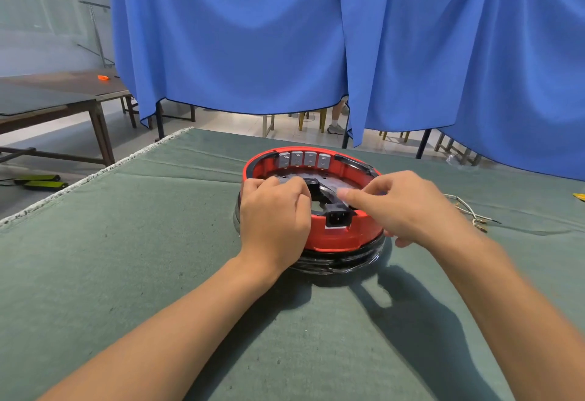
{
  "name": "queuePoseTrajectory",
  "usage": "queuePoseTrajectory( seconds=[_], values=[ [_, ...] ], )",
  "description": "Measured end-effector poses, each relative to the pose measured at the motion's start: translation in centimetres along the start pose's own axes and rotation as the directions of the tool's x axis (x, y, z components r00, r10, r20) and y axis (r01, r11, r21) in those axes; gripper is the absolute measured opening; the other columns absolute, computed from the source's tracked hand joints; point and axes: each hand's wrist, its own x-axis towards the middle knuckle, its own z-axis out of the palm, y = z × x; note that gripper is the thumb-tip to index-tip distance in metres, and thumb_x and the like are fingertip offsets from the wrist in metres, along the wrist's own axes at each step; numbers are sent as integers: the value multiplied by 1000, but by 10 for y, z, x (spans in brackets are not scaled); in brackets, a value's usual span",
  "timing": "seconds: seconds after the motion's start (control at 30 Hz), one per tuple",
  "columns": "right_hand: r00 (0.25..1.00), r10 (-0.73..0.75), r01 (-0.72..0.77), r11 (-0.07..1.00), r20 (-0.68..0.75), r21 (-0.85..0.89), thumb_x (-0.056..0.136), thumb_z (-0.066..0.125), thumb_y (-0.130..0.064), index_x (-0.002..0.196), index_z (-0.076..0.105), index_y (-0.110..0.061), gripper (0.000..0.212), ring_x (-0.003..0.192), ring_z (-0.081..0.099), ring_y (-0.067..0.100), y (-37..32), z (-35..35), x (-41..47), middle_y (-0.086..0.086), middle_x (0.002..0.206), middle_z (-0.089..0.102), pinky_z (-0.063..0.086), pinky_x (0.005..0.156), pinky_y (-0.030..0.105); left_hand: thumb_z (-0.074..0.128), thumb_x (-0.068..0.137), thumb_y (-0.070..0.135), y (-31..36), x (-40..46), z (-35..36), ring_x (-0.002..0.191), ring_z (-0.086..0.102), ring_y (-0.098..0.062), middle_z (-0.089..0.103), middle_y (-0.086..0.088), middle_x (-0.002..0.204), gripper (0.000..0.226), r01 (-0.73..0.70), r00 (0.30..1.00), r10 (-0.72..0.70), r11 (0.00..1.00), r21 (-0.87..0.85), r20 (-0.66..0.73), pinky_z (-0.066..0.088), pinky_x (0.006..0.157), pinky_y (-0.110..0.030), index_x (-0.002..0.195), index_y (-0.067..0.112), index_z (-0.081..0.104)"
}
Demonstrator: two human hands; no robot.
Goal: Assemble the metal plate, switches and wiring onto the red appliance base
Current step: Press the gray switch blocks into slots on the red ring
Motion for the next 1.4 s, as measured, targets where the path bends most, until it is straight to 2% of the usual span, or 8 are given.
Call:
queuePoseTrajectory(
  seconds=[0.13, 0.3, 0.47, 0.77, 0.9, 1.07, 1.23, 1.4],
  values=[
    [991, -50, 13, 961, -125, -276, 65, 42, -88, 97, 66, -32, 68, 118, 36, 27, -2, 9, 1, 1, 109, 43, 38, 85, 40, 39, 82, 17, -1, 0, -1, 60, 50, -18, 58, 0, 59, 28, 2, 1000, -2, 1000, 5, 9, 32, 77, -33, 65, 14, 61],
    [993, -51, 59, 996, 107, -74, 67, 35, -86, 86, 65, -31, 66, 133, 26, 23, 5, 16, 7, -6, 134, 40, 29, 102, 40, 38, 83, 20, -1, 0, 0, 61, 50, -17, 59, -1, 61, 29, -1, 1000, 1, 1000, 5, 4, 29, 76, -30, 66, 15, 60],
    [984, -73, 61, 995, 162, 81, 40, 27, -95, 73, 62, -19, 90, 122, 40, 17, 9, 21, 6, -13, 112, 34, 37, 102, 41, 38, 83, 20, -2, 0, 0, 62, 49, -17, 59, -1, 61, 29, 5, 1000, -5, 1000, 17, 9, 30, 78, -31, 66, 15, 61],
    [985, -79, 61, 991, 156, 121, 37, 38, -91, 59, 49, -20, 75, 107, 51, 29, 4, 17, 3, -14, 97, 39, 47, 89, 45, 39, 82, 18, -3, 0, -1, 61, 49, -19, 53, 2, 58, 27, 1, 1000, -1, 999, 34, 3, 35, 78, -36, 64, 16, 58],
    [984, -104, 90, 991, 145, 96, 57, 50, -86, 36, 42, -18, 73, 65, 33, 23, 8, 19, 7, -2, 70, 29, 31, 57, 32, 39, 81, 17, -2, 1, 1, 60, 48, -20, 53, 1, 58, 26, 2, 1000, -2, 999, 36, -13, 34, 77, -36, 64, 16, 58],
    [989, -92, 89, 995, 111, 33, 62, 53, -84, 48, 44, -19, 67, 82, 39, 25, 11, 24, 10, -3, 72, 34, 36, 68, 36, 36, 80, 18, -2, -2, 3, 60, 48, -20, 52, 2, 58, 27, 3, 1000, -2, 999, 41, -17, 34, 77, -35, 63, 16, 57],
    [985, -94, 89, 995, 142, 40, 72, 43, -80, 70, 44, -22, 57, 119, 36, 28, 16, 30, 9, -11, 107, 36, 38, 93, 42, 36, 80, 20, -4, 1, 4, 63, 49, -21, 57, -1, 60, 29, 10, 1000, -10, 999, 35, 1, 33, 77, -34, 63, 16, 58],
    [958, -130, 81, 978, 256, 193, 75, 58, -65, 70, 57, -22, 44, 116, 42, 24, 26, 14, 14, -16, 103, 40, 40, 93, 40, 38, 80, 16, -2, -1, 3, 61, 50, -20, 57, 0, 59, 27, -11, 1000, 11, 1000, 22, -1, 32, 77, -34, 63, 14, 59]
  ],
)
